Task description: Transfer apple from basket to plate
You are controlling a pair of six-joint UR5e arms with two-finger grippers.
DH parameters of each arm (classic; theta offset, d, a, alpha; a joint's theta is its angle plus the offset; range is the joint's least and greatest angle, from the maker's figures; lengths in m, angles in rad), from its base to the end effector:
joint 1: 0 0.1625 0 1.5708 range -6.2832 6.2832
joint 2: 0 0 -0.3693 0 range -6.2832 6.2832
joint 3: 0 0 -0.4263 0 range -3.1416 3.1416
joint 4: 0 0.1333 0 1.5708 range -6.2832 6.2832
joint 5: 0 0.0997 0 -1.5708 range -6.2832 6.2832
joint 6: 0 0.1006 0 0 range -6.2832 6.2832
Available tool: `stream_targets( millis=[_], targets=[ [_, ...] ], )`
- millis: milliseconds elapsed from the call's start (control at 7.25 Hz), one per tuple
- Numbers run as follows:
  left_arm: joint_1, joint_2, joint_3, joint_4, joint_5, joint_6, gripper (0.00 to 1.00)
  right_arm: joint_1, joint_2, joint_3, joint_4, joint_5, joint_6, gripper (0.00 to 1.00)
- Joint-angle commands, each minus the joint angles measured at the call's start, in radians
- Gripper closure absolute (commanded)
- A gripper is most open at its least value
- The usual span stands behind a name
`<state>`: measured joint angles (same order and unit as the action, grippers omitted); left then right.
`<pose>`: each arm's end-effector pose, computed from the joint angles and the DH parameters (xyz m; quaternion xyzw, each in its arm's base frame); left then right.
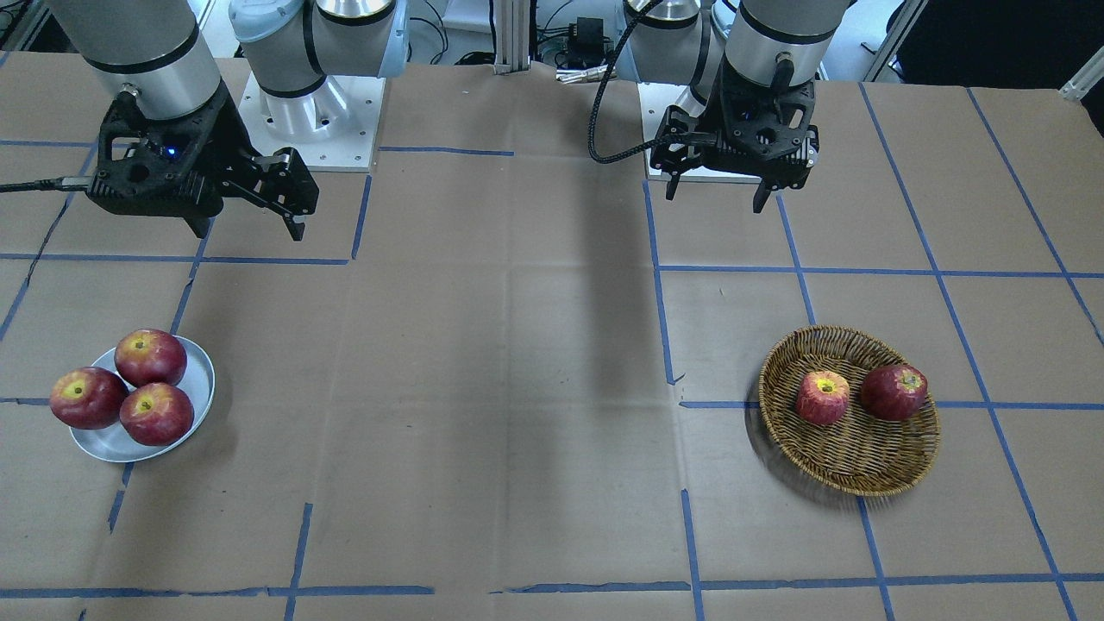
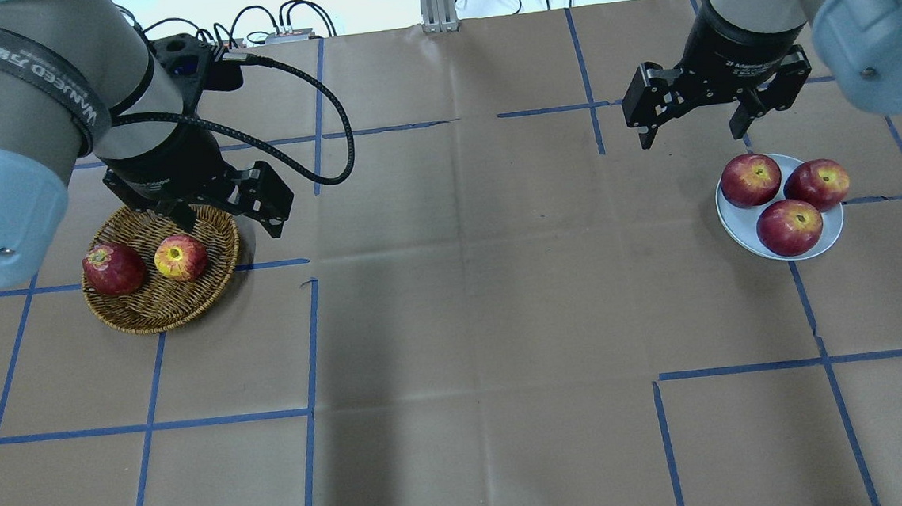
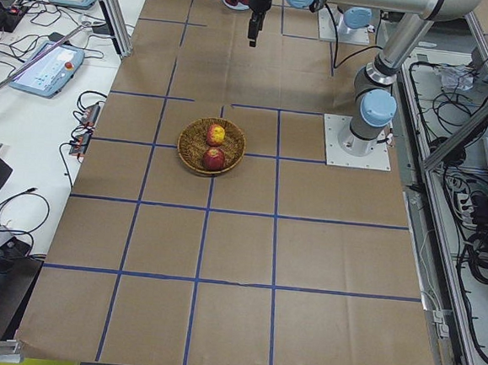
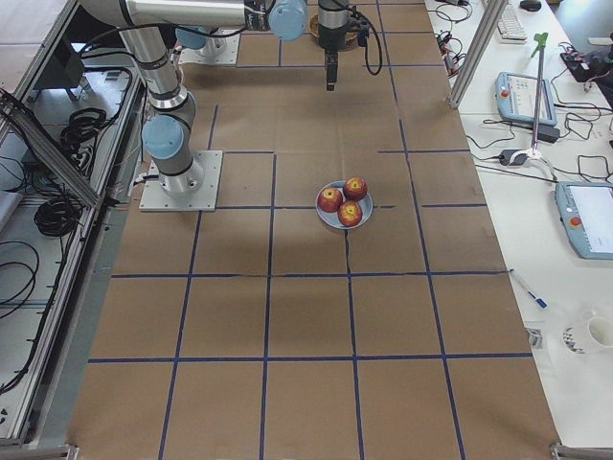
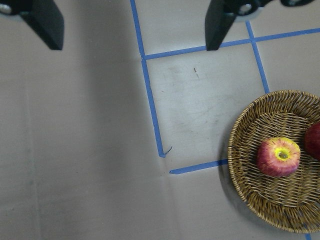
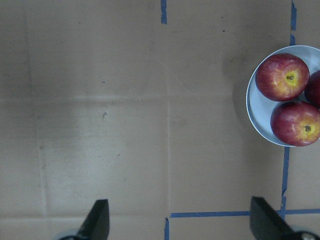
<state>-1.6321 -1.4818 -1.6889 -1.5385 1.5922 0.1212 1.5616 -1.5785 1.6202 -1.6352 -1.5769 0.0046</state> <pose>-0.1611 -0.4844 0.4177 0.0911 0.9958 -0.0013 0.0107 0.1279 -0.5262 0.4157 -0.0069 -0.9999 0.0113 0.0031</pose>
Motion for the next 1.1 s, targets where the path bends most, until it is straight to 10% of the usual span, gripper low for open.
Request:
stream_targets(
  millis=[0,966],
  targets=[
    [0.000,0.000,-0.002,-0.002,0.000,0.002,0.01,0.000,0.000,0.000,0.000,0.000,0.000,0.00],
    [-0.002,0.008,-0.002,-0.003,0.008,0.005,0.01,0.000,0.000,0.001,0.000,0.000,0.000,0.00]
  ],
)
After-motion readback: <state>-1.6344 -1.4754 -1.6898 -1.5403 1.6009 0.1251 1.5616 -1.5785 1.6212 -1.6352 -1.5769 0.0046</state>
